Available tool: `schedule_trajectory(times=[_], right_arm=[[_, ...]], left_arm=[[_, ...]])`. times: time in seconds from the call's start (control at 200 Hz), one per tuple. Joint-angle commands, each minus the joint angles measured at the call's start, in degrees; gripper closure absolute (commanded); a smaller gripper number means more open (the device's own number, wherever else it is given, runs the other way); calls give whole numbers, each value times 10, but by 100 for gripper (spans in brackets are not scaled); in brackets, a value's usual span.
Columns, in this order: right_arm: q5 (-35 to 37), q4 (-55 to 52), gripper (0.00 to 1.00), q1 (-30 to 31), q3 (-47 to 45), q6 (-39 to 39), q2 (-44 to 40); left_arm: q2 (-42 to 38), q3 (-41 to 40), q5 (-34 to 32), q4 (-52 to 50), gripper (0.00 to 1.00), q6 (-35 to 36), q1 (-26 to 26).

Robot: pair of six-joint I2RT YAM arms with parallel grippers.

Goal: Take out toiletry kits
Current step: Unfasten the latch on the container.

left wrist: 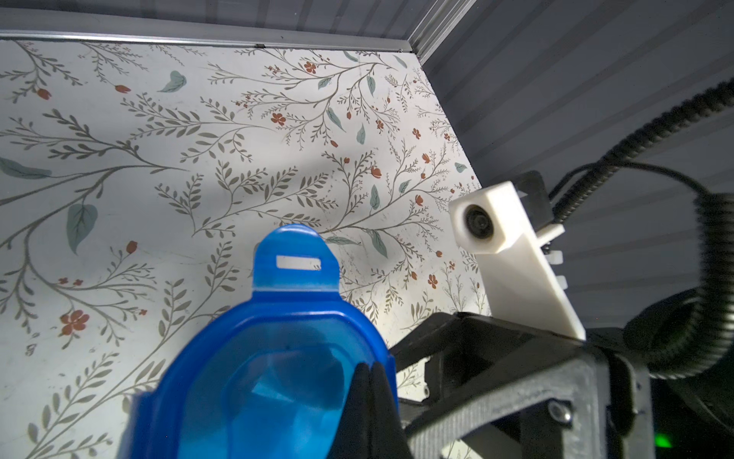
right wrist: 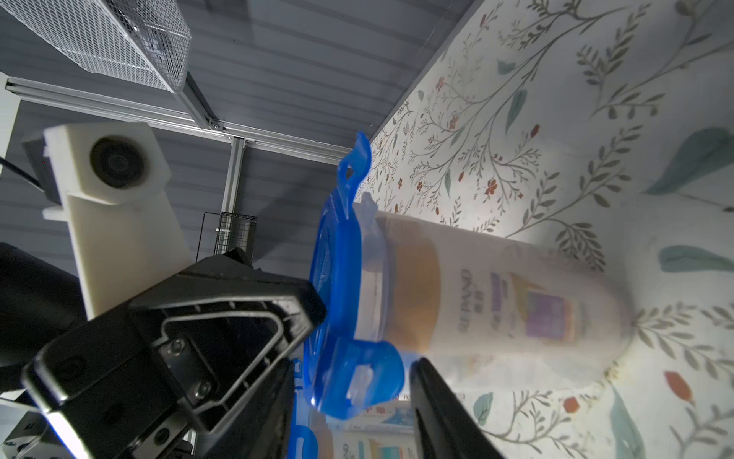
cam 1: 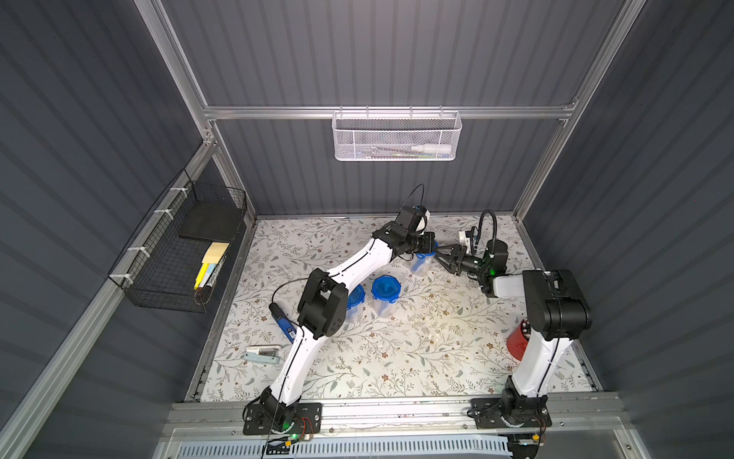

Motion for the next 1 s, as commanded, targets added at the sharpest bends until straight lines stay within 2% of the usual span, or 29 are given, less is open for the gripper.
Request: schedule_trajectory(times=[0.0,0.51,0.996], right_arm=[[-6,84,51,3,14,45,13],[-13,237,60,3,-10,126,15],[-17,241,62,-7,-31,129,-8]], left_arm=[[66,-55,-31,-163,100,-6,11],[60,-104,-26,-140,100,-15,11],[60,-141,-16,-123,100,-28,11]])
